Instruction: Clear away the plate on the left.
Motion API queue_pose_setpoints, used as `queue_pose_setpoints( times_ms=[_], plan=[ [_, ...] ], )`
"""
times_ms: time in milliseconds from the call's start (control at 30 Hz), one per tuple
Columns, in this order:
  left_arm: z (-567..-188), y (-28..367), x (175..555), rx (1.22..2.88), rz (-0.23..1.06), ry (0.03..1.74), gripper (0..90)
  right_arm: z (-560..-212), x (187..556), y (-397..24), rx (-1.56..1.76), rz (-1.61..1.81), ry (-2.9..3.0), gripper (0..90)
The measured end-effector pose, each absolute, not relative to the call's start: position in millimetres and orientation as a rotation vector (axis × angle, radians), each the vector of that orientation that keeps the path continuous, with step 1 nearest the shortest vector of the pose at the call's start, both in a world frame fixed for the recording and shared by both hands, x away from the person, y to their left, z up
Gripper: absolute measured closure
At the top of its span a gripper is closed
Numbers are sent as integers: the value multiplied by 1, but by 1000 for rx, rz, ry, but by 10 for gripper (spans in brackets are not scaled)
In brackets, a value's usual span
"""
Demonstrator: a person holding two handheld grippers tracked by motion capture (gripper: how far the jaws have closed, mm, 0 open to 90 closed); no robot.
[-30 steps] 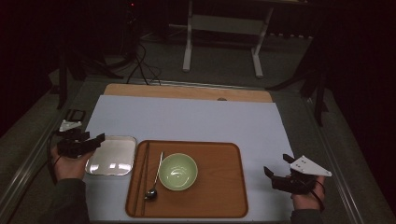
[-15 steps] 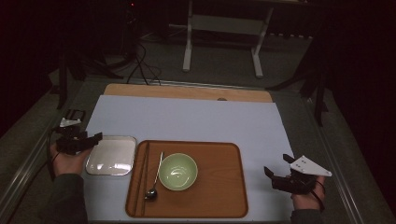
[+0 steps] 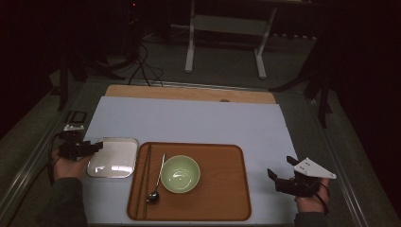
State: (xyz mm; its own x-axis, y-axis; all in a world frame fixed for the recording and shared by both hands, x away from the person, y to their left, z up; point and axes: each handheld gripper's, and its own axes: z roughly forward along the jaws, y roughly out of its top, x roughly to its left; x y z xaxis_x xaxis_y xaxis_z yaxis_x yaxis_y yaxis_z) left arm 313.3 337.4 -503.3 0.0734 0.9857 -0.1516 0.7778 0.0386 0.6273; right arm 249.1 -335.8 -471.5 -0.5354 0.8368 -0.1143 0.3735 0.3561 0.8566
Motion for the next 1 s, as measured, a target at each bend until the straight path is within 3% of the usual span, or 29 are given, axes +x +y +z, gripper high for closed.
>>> queue_pose_setpoints(
  times_ms=[667, 1000],
  plan=[
    [-525, 345, 305, 1872, 371, 1798, 600, -472, 249, -335, 1046, 1098, 2079, 141],
    [-522, 347, 305, 1875, 271, 1811, 809, -472, 250, -334, 1046, 1093, 2087, 141]
  ],
)
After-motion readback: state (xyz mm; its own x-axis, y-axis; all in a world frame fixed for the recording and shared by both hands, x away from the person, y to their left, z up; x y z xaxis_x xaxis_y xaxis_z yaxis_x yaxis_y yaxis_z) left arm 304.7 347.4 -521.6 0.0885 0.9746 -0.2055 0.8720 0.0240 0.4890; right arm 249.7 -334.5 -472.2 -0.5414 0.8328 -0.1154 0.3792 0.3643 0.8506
